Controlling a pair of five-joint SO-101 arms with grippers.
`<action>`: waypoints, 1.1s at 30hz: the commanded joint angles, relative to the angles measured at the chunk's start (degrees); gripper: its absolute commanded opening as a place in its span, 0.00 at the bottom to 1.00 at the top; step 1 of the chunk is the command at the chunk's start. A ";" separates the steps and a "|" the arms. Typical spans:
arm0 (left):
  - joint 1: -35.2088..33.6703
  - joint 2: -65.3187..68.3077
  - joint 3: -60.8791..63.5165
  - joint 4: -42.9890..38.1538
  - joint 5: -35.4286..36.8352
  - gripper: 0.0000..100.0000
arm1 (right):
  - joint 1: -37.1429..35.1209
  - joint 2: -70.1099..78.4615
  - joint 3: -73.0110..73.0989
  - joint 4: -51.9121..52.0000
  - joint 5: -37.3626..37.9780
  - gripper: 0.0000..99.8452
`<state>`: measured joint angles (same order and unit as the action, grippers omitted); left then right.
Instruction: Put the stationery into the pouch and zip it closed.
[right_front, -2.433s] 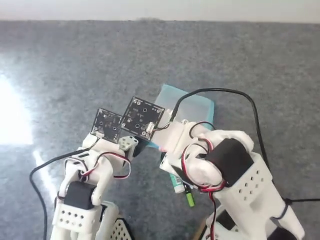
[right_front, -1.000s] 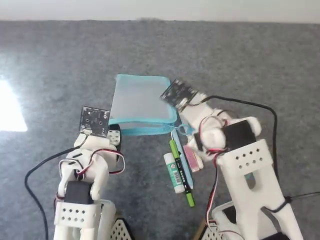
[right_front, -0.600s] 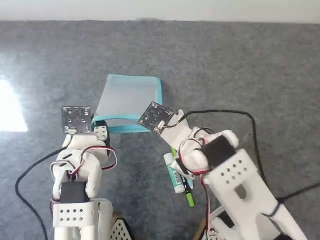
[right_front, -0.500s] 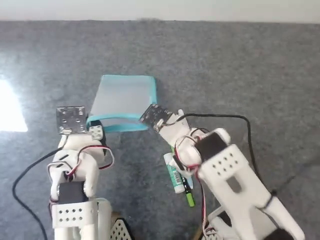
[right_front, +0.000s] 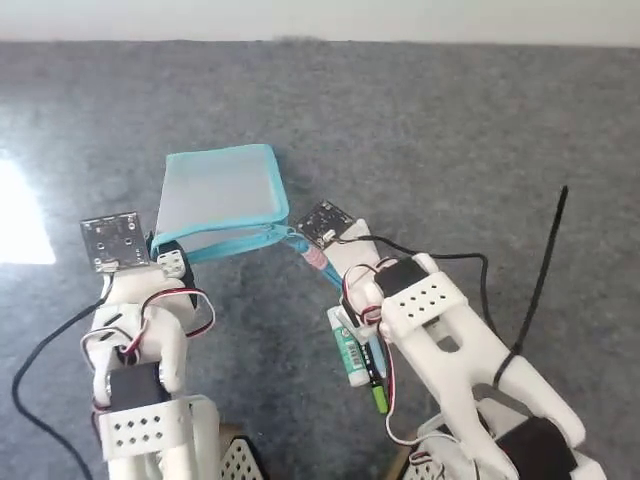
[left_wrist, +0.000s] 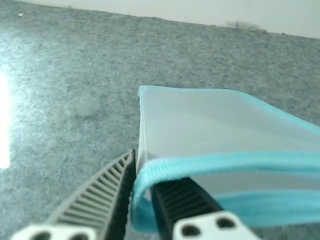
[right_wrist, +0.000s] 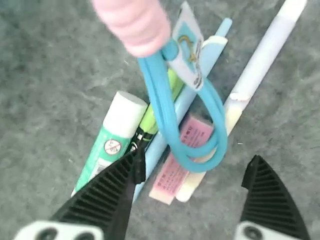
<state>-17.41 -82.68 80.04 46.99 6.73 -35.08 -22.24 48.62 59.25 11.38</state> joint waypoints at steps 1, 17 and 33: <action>-0.09 0.70 -2.33 -1.41 0.70 0.01 | 0.92 1.36 -0.35 -2.15 -3.78 0.31; 0.00 0.70 -1.54 -1.76 -0.35 0.01 | 8.66 4.62 3.25 -1.27 -4.13 0.17; 2.73 0.62 -0.92 -1.85 -0.44 0.01 | 9.10 4.62 6.77 -2.51 -3.60 0.17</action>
<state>-15.12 -82.68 80.04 46.99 6.73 -26.90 -18.64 53.01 57.23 7.69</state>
